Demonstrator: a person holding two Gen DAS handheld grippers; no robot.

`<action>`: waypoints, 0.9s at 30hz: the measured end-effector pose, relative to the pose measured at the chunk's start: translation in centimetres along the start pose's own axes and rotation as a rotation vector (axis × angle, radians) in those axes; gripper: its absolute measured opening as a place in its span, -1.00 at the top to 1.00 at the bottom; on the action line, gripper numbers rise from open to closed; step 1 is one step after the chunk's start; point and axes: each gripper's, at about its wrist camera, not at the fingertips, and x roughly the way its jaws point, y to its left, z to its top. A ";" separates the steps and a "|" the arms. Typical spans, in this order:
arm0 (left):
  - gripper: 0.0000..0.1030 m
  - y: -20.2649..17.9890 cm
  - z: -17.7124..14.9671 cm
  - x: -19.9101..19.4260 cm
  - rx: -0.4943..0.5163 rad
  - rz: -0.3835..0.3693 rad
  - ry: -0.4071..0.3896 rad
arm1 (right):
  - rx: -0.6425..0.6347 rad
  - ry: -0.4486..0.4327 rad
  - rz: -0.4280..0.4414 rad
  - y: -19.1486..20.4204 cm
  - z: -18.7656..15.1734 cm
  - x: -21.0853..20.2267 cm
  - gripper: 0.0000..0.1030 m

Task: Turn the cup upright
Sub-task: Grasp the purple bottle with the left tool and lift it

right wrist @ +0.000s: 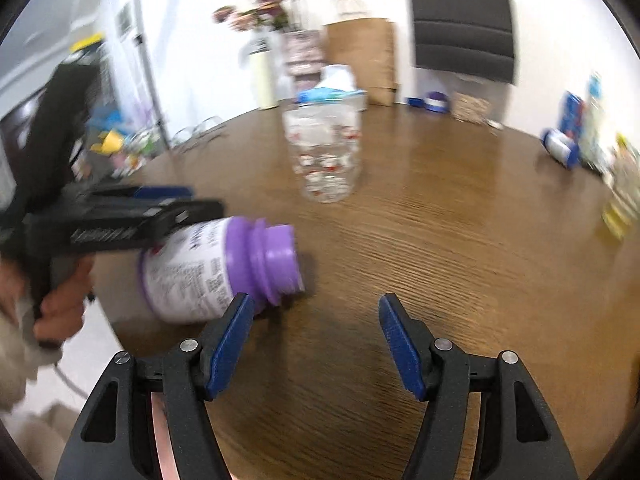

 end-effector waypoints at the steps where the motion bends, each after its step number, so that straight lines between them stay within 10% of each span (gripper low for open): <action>1: -0.09 0.2 0.2 -0.4 -0.011 -0.009 -0.007 | 0.022 -0.007 -0.004 -0.1 -0.2 -0.2 -0.37; 6: -0.48 -1.5 0.2 -1.4 0.065 -0.266 0.054 | 0.036 -0.040 -0.025 -0.3 -0.1 -0.7 -0.37; 11: -0.17 -5.0 -0.8 2.4 0.255 -0.295 0.273 | 0.048 -0.044 -0.040 -1.3 -0.4 -1.8 -0.37; 16: -0.16 -5.9 -0.2 4.1 0.266 -0.286 0.308 | 0.065 -0.055 -0.064 -2.2 -1.4 -3.2 -0.37; 20: -0.16 -7.1 0.2 3.8 0.242 -0.254 0.254 | 0.114 -0.089 -0.053 -3.7 -1.3 -4.3 -0.37; 27: -0.16 -8.7 6.8 -2.1 0.262 -0.258 -0.157 | 0.224 -0.254 0.257 -7.3 3.7 -8.5 -0.59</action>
